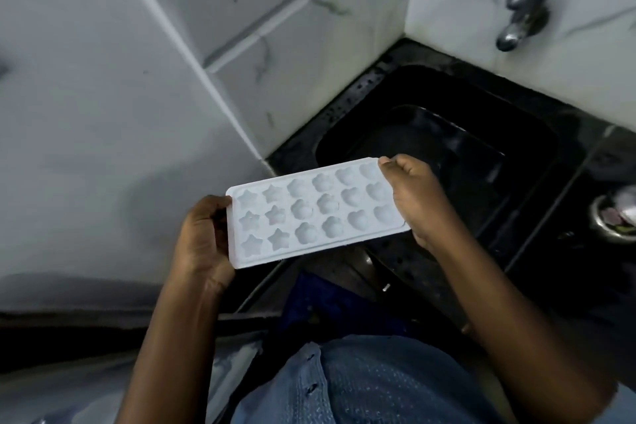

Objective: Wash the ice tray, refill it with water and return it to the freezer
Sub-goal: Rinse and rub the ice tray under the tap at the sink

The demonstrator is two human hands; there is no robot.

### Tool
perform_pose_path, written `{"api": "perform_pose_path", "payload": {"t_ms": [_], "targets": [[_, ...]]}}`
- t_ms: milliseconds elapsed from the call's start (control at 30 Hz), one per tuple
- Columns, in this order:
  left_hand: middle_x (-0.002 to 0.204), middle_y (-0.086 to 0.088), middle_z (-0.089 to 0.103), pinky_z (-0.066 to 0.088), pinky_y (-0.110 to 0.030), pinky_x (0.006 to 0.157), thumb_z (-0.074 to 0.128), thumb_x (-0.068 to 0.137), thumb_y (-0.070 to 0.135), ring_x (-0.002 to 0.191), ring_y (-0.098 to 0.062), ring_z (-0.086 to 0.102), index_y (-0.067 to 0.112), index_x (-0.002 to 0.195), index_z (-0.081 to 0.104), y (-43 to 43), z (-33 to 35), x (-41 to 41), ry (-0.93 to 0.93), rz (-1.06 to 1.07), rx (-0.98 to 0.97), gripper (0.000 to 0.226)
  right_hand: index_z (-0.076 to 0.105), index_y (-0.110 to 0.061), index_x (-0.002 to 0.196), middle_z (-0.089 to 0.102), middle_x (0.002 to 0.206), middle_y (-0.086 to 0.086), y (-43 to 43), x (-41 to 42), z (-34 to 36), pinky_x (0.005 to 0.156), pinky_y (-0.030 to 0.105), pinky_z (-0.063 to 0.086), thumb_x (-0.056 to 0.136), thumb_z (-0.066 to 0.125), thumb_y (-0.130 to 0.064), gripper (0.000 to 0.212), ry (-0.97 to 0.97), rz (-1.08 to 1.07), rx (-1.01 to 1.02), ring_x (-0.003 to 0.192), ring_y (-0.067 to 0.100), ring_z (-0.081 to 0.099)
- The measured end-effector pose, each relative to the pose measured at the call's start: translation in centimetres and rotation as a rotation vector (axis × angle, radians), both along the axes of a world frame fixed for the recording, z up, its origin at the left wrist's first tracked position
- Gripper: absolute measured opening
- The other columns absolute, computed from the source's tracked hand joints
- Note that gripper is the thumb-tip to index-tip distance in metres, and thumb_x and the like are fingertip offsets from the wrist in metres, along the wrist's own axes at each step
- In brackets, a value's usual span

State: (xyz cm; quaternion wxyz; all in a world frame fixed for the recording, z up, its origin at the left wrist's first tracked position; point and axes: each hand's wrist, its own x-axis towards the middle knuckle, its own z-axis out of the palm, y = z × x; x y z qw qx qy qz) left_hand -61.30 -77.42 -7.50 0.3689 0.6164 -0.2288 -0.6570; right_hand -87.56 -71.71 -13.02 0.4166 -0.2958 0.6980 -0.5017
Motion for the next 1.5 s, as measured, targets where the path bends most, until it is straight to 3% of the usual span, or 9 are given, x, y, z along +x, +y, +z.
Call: {"api": "perform_pose_path", "payload": {"t_ms": [333,500,767,900,967,1067,1167,1333,1500], "targets": [[0.082,-0.010,0.077,0.061,-0.034,0.052,0.046,0.101,0.018,0.063,-0.027,0.075,0.008,0.089,0.070,-8.9,-1.0,-13.4,-0.015,-0.516,0.005,0.028,0.059,0.000,0.095,0.055,0.083,0.008,3.1,-8.7,-0.7,0.068,0.040,0.044,0.099,0.058,-0.052,0.052,-0.024,-0.459,0.068,0.078,0.023,0.055],[0.100,-0.013,0.078,0.063,-0.036,0.060,0.056,0.097,0.018,0.080,-0.029,0.076,0.005,0.106,0.073,-14.0,-1.5,-19.6,0.015,-0.702,0.005,0.024,0.060,0.003,0.096,0.057,0.079,0.012,2.7,-11.3,-0.4,0.063,0.040,0.047,0.091,0.063,-0.056,0.060,0.007,-0.744,0.078,0.072,0.026,0.061],[0.079,-0.007,0.076,0.063,-0.034,0.056,0.050,0.098,0.013,0.069,-0.025,0.072,0.009,0.083,0.072,-18.2,-2.6,-26.8,0.053,-0.939,0.003,0.027,0.066,0.004,0.094,0.064,0.085,0.018,1.5,-12.8,-1.3,0.069,0.034,0.044,0.103,0.061,-0.032,0.038,0.069,-0.972,0.166,0.079,0.023,0.062],[0.065,-0.004,0.075,0.056,-0.030,0.043,0.048,0.099,0.013,0.052,-0.021,0.072,0.009,0.075,0.068,-19.5,-3.6,-28.7,0.033,-0.991,-0.003,0.031,0.072,-0.014,0.079,0.071,0.079,0.003,0.4,-12.7,-1.4,0.061,0.027,0.048,0.100,0.060,-0.014,0.024,0.052,-0.983,0.193,0.066,0.013,0.065],[0.058,-0.003,0.072,0.053,-0.027,0.039,0.048,0.098,0.011,0.044,-0.018,0.068,0.010,0.071,0.065,-20.0,-4.2,-29.3,0.021,-0.982,0.000,0.032,0.073,-0.016,0.078,0.074,0.083,0.004,0.0,-12.9,-1.5,0.065,0.029,0.052,0.098,0.059,-0.012,0.025,0.053,-0.981,0.200,0.073,0.017,0.070],[0.071,-0.006,0.073,0.055,-0.028,0.045,0.051,0.096,0.012,0.053,-0.022,0.068,0.010,0.078,0.069,-21.1,-5.1,-29.8,-0.022,-0.951,-0.027,0.025,0.076,-0.010,0.084,0.078,0.093,0.010,-0.4,-13.8,-2.1,0.073,0.035,0.055,0.096,0.059,-0.014,0.021,0.056,-0.959,0.193,0.087,0.028,0.074],[0.090,-0.011,0.077,0.059,-0.034,0.056,0.058,0.093,0.010,0.067,-0.026,0.072,0.007,0.093,0.077,-22.1,-5.6,-30.4,-0.068,-0.936,-0.069,0.019,0.074,-0.012,0.088,0.074,0.092,0.003,-1.2,-15.1,-2.0,0.068,0.032,0.052,0.102,0.057,-0.010,0.022,0.099,-0.893,0.187,0.080,0.017,0.069],[0.108,-0.018,0.080,0.064,-0.046,0.060,0.044,0.085,-0.007,0.093,-0.038,0.078,0.004,0.112,0.080,-22.7,-5.3,-31.8,-0.066,-0.917,-0.133,0.046,0.070,-0.021,0.091,0.070,0.091,-0.007,-2.7,-17.7,-2.3,0.071,0.030,0.052,0.104,0.055,-0.008,0.023,0.149,-0.854,0.146,0.081,0.009,0.065],[0.107,-0.016,0.077,0.058,-0.033,0.054,0.045,0.092,-0.014,0.082,-0.029,0.074,0.007,0.112,0.074,-22.5,-4.8,-32.9,-0.106,-0.874,-0.255,0.042,0.070,-0.022,0.097,0.073,0.099,-0.003,-3.4,-20.0,-2.7,0.082,0.038,0.058,0.102,0.057,-0.008,0.020,0.184,-0.833,0.101,0.087,0.013,0.068]]}}
